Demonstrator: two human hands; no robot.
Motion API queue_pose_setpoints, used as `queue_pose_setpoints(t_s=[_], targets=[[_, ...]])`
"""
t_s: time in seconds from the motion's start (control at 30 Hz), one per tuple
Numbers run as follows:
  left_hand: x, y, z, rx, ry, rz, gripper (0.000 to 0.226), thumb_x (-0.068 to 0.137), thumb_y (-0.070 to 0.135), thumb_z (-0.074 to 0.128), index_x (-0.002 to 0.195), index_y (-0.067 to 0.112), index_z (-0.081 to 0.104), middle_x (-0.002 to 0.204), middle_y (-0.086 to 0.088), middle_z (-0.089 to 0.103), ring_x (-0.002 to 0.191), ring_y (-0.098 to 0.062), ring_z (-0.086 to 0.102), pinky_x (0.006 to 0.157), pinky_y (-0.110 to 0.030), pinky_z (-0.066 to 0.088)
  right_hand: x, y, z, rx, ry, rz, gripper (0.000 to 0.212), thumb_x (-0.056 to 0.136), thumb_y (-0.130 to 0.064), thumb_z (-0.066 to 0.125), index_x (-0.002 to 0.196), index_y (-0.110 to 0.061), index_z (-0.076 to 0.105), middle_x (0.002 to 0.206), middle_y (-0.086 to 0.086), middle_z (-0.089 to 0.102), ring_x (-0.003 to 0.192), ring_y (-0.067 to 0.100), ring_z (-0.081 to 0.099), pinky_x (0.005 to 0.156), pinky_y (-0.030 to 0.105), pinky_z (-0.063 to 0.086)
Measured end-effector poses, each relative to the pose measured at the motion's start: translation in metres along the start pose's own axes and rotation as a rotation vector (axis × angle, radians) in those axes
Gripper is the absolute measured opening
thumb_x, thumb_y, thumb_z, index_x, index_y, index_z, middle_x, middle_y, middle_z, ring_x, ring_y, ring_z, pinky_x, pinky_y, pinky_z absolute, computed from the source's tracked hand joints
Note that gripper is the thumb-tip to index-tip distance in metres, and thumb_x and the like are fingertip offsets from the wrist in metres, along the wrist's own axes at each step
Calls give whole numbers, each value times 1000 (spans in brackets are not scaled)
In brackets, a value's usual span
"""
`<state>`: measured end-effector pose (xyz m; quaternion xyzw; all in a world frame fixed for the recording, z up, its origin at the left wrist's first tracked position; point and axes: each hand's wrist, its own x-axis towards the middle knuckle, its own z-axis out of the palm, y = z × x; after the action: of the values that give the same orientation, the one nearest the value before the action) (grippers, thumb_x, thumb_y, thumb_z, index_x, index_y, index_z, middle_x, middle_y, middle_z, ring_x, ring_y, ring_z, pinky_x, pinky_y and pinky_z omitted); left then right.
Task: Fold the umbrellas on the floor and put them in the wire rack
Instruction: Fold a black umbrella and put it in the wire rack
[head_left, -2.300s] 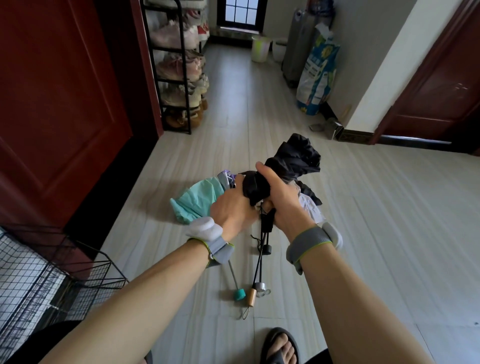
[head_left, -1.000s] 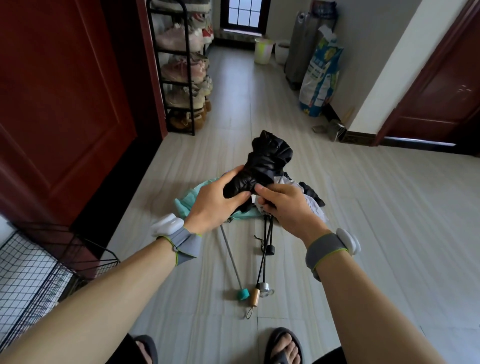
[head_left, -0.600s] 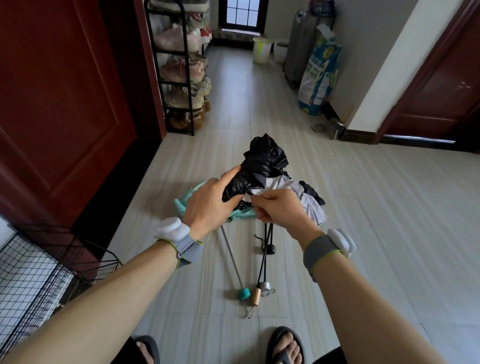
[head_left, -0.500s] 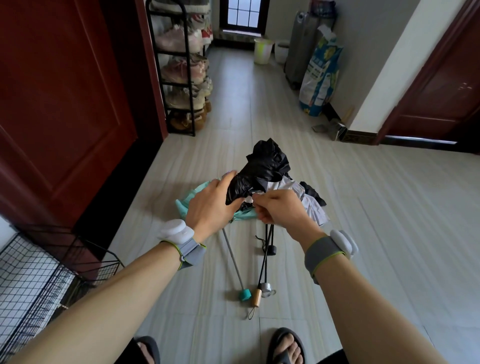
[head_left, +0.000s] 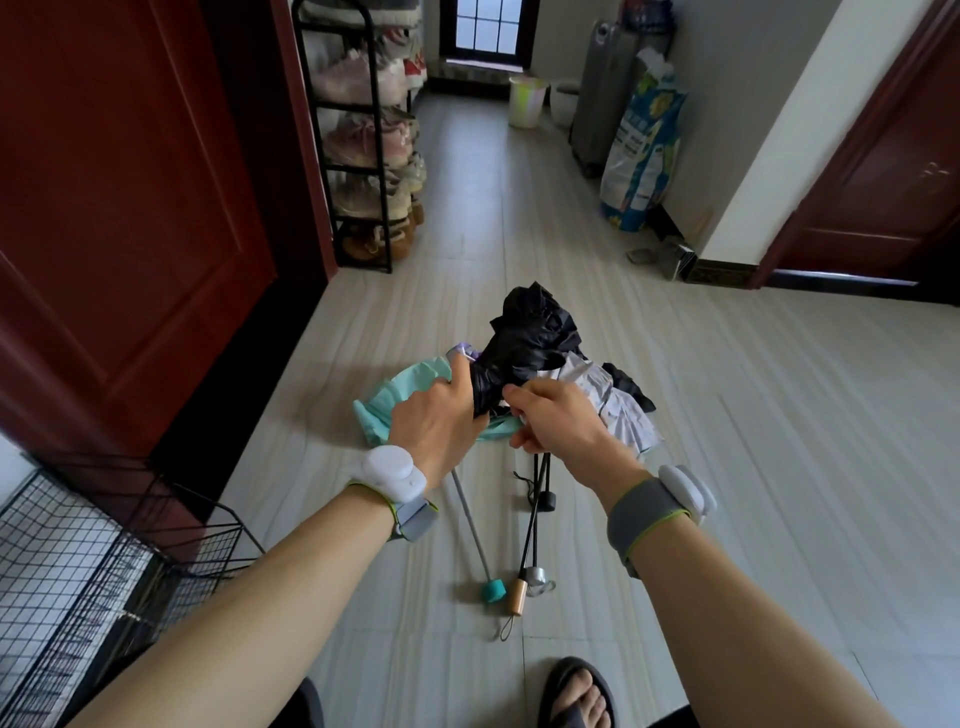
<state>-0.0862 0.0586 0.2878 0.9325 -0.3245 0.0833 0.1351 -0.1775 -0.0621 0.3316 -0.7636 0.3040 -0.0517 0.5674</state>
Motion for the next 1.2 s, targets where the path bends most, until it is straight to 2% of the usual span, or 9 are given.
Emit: queue_pose_setpoints(t_s=[0.07, 0.13, 0.27, 0.43, 0.6, 0.77, 0.83, 1.03, 1.2], targets=[[-1, -2, 5, 124, 41, 36, 59, 87, 45, 72, 124, 4, 50, 74, -8, 59, 55, -30, 64, 45, -32, 44, -3, -3, 2, -27, 15, -23, 35, 100, -24, 61, 68, -13, 58, 54, -3, 61, 49, 12, 63, 47, 20, 47], [0, -6, 12, 193, 108, 35, 59, 68, 39, 89, 108, 5, 61, 59, -3, 50, 37, -22, 53, 37, -22, 30, -5, -4, 4, -81, 18, -50, 35, 100, -24, 60, 67, -12, 58, 55, 1, 63, 46, 10, 62, 47, 19, 47], [3, -8, 16, 244, 191, 33, 51, 61, 28, 91, 100, 9, 64, 53, 0, 44, 32, -17, 46, 40, -20, 18, -9, -6, 13, -124, 43, -82, 34, 101, -25, 59, 70, -11, 58, 54, 0, 64, 51, 13, 65, 54, 23, 53], [-6, 3, 5, 326, 299, 122, 28, 84, 12, 67, 109, 10, 57, 75, -6, 59, 44, -19, 53, 39, -26, 31, -6, -5, 13, 62, 54, -61, 36, 103, -32, 58, 72, -12, 55, 71, 3, 62, 64, 17, 72, 73, 37, 65], [-19, 12, -8, 185, 202, 104, 48, 84, 8, 66, 129, 5, 49, 101, -15, 61, 66, -27, 60, 45, -31, 31, -8, -4, 12, 82, 41, -88, 33, 103, -39, 57, 80, -14, 59, 85, 7, 69, 82, 21, 77, 77, 45, 65], [-24, 7, -19, -181, 30, 64, 65, 88, 19, 66, 140, 18, 26, 122, -14, 50, 88, -38, 64, 62, -43, 51, -13, -4, 7, 42, 8, -99, 37, 102, -39, 58, 93, -4, 63, 85, 6, 73, 76, 21, 78, 76, 45, 65], [-23, 3, -21, -279, -5, 56, 62, 89, 19, 63, 134, 25, 20, 123, -14, 48, 85, -41, 63, 64, -47, 53, -14, -3, 4, 22, 18, -92, 38, 102, -37, 60, 95, 0, 64, 78, 5, 73, 72, 23, 78, 75, 44, 65], [-26, 11, -4, 33, 77, 69, 77, 88, 10, 62, 140, 15, 5, 129, -18, 47, 68, -27, 67, 49, -34, 50, -16, -8, 8, -77, 125, -111, 35, 103, -25, 57, 85, 0, 72, 75, 7, 77, 68, 24, 76, 71, 39, 65], [-24, 10, 6, 77, 159, 112, 80, 73, 4, 72, 139, 4, 27, 112, -21, 58, 48, -22, 55, 38, -25, 24, -8, -10, 9, -288, 184, -153, 37, 100, -20, 54, 69, -10, 73, 64, -5, 75, 64, 17, 74, 75, 37, 63]])
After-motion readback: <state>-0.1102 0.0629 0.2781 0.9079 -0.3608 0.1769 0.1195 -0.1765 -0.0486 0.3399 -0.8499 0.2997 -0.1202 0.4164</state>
